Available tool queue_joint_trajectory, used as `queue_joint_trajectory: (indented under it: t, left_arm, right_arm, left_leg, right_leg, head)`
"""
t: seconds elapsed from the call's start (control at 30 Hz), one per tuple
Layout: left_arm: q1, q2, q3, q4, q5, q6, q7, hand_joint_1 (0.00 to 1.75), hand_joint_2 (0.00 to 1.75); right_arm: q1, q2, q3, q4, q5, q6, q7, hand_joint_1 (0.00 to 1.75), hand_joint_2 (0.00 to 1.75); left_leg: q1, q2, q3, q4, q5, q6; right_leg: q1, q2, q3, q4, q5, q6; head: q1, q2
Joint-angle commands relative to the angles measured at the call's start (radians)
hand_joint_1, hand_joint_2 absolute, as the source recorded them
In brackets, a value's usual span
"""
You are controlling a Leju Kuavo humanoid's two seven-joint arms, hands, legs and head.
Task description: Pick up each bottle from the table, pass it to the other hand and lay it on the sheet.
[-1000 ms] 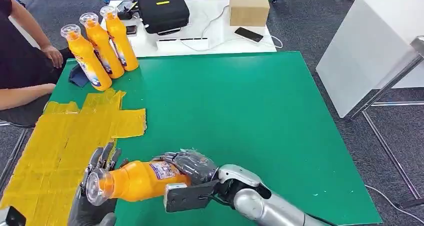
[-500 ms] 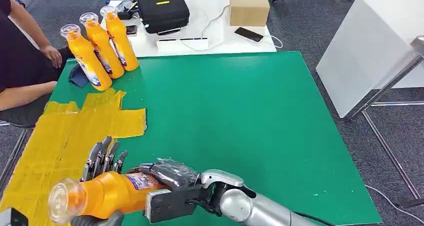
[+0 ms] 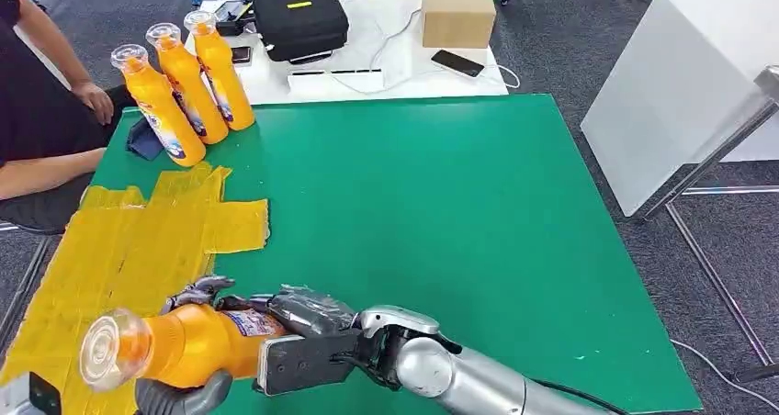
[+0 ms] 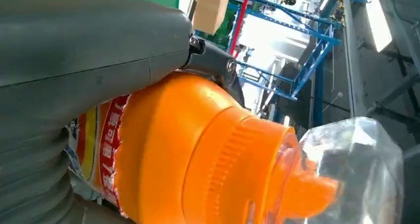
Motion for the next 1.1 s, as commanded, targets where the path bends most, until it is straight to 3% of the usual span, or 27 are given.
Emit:
queue_joint_trajectory:
  t: [0.03,0.07,0.1,0.13,0.17,0.2,0.27,0.3,0.33,0.4,0.47,0.5,0.57,0.63,0.9,1.0,1.03,1.1]
  left_arm:
    - [-0.038,-0.016,-0.024,0.085,0.005,-0.017,-0.006,1.75,1.75]
    - [-0.03,-0.021,-0.01,0.079,-0.006,-0.007,-0.015,1.75,1.75]
    - [-0.023,-0.023,0.003,0.072,-0.015,-0.001,-0.019,1.75,1.75]
    - [-0.015,-0.023,0.017,0.063,-0.023,0.004,-0.021,1.75,1.75]
    - [-0.003,-0.029,0.041,0.054,-0.048,0.026,-0.027,1.75,1.75]
    - [0.01,-0.031,0.081,0.036,-0.072,0.045,-0.035,1.75,1.75]
    - [0.018,-0.036,0.125,0.025,-0.083,0.041,-0.027,1.75,1.75]
    - [0.019,-0.047,0.183,0.017,-0.186,0.089,-0.036,1.75,1.75]
    - [0.013,-0.048,0.217,0.017,-0.199,0.088,-0.031,1.75,1.75]
    - [-0.029,-0.044,0.299,0.028,-0.457,0.186,-0.056,1.75,1.75]
    - [-0.085,-0.049,0.36,0.058,-0.521,0.183,-0.043,1.75,1.75]
    - [-0.135,-0.029,0.382,0.093,-0.726,0.28,-0.05,1.75,1.75]
    - [-0.208,-0.006,0.407,0.153,-0.813,0.304,-0.032,1.75,1.75]
    - [-0.285,0.027,0.413,0.221,-0.977,0.381,-0.023,1.75,1.75]
    - [-0.427,0.119,0.332,0.355,-1.405,0.441,0.136,1.75,1.75]
    - [-0.431,0.137,0.317,0.38,-1.446,0.422,0.151,1.75,1.75]
    - [-0.425,0.153,0.296,0.401,-1.457,0.333,0.177,1.75,1.75]
    - [-0.41,0.156,0.283,0.431,-1.459,0.299,0.173,1.75,1.75]
  right_arm:
    - [-0.04,-0.008,0.07,0.034,-0.005,-0.001,-0.011,1.75,1.75]
    - [-0.029,-0.021,0.058,0.022,0.023,-0.029,-0.011,1.75,1.75]
    - [-0.012,-0.037,0.036,0.003,0.048,-0.06,-0.017,0.21,1.75]
    - [0.004,-0.053,0.016,-0.016,0.058,-0.073,-0.018,0.02,1.75]
    - [0.022,-0.067,-0.011,-0.039,0.081,-0.098,-0.025,0.0,1.75]
    - [0.059,-0.098,-0.062,-0.086,0.11,-0.14,-0.027,0.0,0.0]
    - [0.083,-0.126,-0.104,-0.126,0.135,-0.15,-0.032,0.0,0.0]
    - [0.14,-0.133,-0.187,-0.177,0.192,-0.235,-0.04,0.0,0.0]
    - [0.164,-0.147,-0.222,-0.212,0.206,-0.241,-0.044,0.0,0.0]
    - [0.22,-0.153,-0.328,-0.27,0.298,-0.33,-0.068,0.0,0.0]
    - [0.239,-0.157,-0.405,-0.296,0.32,-0.323,-0.096,0.0,0.0]
    - [0.242,-0.149,-0.466,-0.295,0.316,-0.337,-0.098,0.0,0.0]
    - [0.222,-0.146,-0.532,-0.274,0.266,-0.31,-0.108,0.0,0.0]
    - [0.21,-0.117,-0.623,-0.248,0.196,-0.314,-0.166,0.0,0.0]
    - [0.142,-0.09,-0.775,-0.2,0.221,-0.366,-0.157,0.0,0.0]
    - [0.134,-0.093,-0.791,-0.201,0.254,-0.372,-0.144,0.0,0.0]
    - [0.139,-0.092,-0.794,-0.208,0.276,-0.372,-0.143,0.0,0.0]
    - [0.148,-0.089,-0.795,-0.218,0.27,-0.354,-0.142,0.0,0.0]
  left_leg:
    - [0.0,0.002,0.002,-0.001,0.0,-0.001]
    - [0.0,0.001,0.001,-0.001,0.0,0.0]
    - [0.0,0.002,0.002,-0.001,0.0,0.0]
    - [0.0,0.002,0.002,-0.001,0.0,0.0]
    - [0.0,0.001,0.001,-0.001,0.0,0.0]
    - [0.001,0.002,0.002,-0.001,0.0,0.0]
    - [0.001,-0.001,0.001,-0.001,0.0,0.0]
    - [0.001,-0.001,0.0,0.0,0.0,0.0]
    - [0.001,-0.002,0.0,0.0,0.0,0.0]
    - [0.001,-0.002,0.0,0.001,-0.001,0.0]
    - [0.001,-0.005,-0.001,0.0,0.001,-0.001]
    - [0.002,-0.006,-0.001,0.0,0.001,-0.001]
    - [0.001,-0.009,-0.003,0.001,0.002,-0.001]
    - [0.0,-0.005,-0.003,0.0,0.003,-0.001]
    - [0.001,-0.005,-0.002,0.001,0.005,-0.001]
    - [0.0,-0.001,-0.001,0.0,0.004,-0.001]
    - [0.0,-0.001,-0.001,0.0,0.004,-0.001]
    - [0.0,-0.001,-0.001,0.0,0.004,-0.001]
  right_leg:
    - [0.0,0.0,0.002,-0.001,0.0,0.0]
    - [0.0,0.0,0.001,-0.001,0.0,0.0]
    - [0.0,0.0,0.002,-0.001,0.0,0.0]
    - [0.001,-0.001,0.003,-0.002,0.0,0.0]
    - [0.0,-0.001,0.002,-0.001,0.0,0.0]
    - [0.001,-0.001,0.003,-0.002,0.0,0.0]
    - [0.001,-0.004,0.003,-0.002,0.0,0.0]
    - [0.001,-0.003,0.001,-0.002,0.0,0.0]
    - [0.001,-0.004,0.002,-0.002,-0.001,0.0]
    - [0.001,-0.005,0.003,-0.002,-0.001,0.0]
    - [0.002,-0.008,0.003,-0.002,-0.001,0.0]
    - [0.002,-0.009,0.002,-0.002,-0.001,0.0]
    - [0.001,-0.011,-0.001,0.0,-0.001,0.0]
    - [0.0,-0.008,-0.002,-0.001,0.001,-0.001]
    - [0.001,-0.008,0.0,0.001,0.001,0.0]
    - [0.0,-0.004,0.0,0.001,0.001,0.0]
    - [0.0,-0.004,0.0,0.001,0.001,0.0]
    - [0.0,-0.004,0.0,0.0,0.001,0.0]
  head:
    - [0.0,0.0]
    - [0.0,0.0]
    - [0.0,0.0]
    - [0.0,0.0]
    - [0.0,0.0]
    - [0.0,0.0]
    - [0.0,0.0]
    - [0.0,0.0]
    - [0.0,0.0]
    - [0.0,0.0]
    - [0.0,0.0]
    - [0.0,0.0]
    - [0.001,0.0]
    - [0.0,0.0]
    - [0.0,0.0]
    - [0.0,0.0]
    - [0.0,0.0]
    - [0.0,0.0]
